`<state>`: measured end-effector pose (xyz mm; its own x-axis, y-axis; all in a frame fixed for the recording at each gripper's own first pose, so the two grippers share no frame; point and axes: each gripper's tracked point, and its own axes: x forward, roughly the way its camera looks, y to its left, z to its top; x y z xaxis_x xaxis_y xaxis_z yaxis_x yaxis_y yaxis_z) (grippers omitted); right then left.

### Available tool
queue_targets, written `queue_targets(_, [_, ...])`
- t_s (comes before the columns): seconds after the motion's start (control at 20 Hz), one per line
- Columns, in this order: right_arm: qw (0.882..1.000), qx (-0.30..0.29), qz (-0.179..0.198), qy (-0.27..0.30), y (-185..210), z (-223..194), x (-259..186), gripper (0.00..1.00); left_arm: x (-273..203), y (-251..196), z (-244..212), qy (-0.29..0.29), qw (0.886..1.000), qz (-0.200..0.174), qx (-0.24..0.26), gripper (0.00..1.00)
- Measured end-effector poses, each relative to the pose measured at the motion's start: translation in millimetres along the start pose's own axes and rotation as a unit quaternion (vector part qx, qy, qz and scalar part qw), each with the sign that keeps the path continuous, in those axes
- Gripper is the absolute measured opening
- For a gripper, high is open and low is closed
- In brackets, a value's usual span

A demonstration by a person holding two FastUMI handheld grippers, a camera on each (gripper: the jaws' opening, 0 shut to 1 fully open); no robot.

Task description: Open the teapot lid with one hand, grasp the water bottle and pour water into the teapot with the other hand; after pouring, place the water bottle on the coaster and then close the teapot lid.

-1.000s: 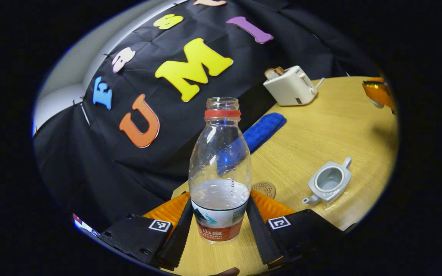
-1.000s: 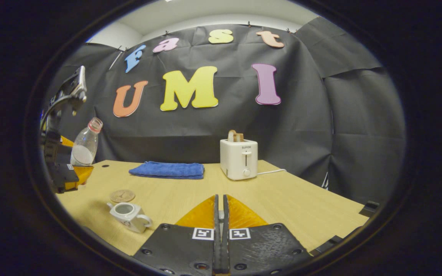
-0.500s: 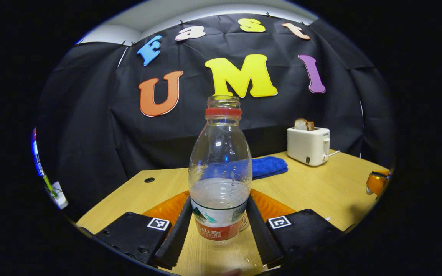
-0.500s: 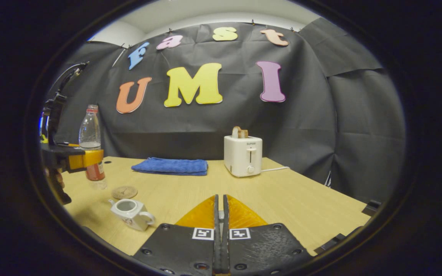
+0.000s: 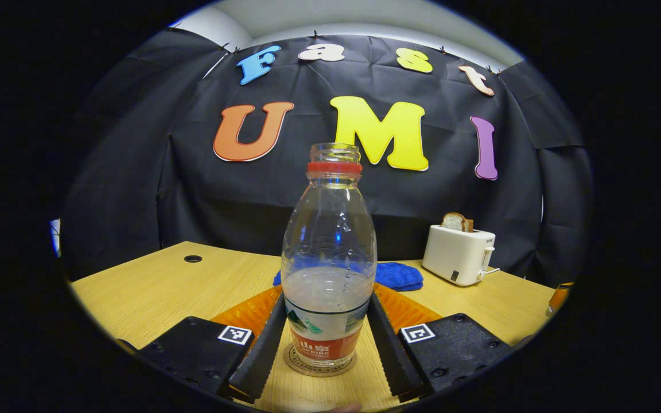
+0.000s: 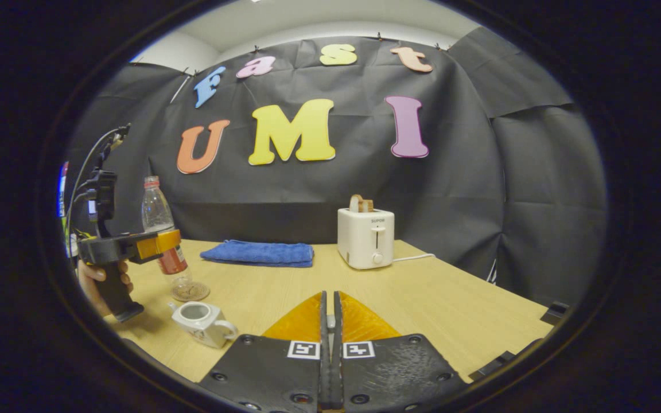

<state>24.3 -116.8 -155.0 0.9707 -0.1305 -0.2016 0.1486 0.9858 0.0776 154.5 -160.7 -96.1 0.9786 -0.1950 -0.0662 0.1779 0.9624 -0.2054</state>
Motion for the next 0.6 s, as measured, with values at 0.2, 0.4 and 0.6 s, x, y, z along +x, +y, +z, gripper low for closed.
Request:
queue_targets(0.2, [1.0,-0.002,0.001,0.004,1,-4,2,0.0,10,-4,-17,0.019,1.0,-0.007,0.006,0.8])
queue_targets(0.4, [1.0,0.003,0.009,0.012,5,-10,4,0.0,12,1,-22,0.02,1.0,0.0,0.018,0.8])
queue_targets(0.6, [1.0,0.002,0.011,0.017,6,-15,6,0.0,13,1,-25,0.026,0.999,-0.001,0.028,0.81])
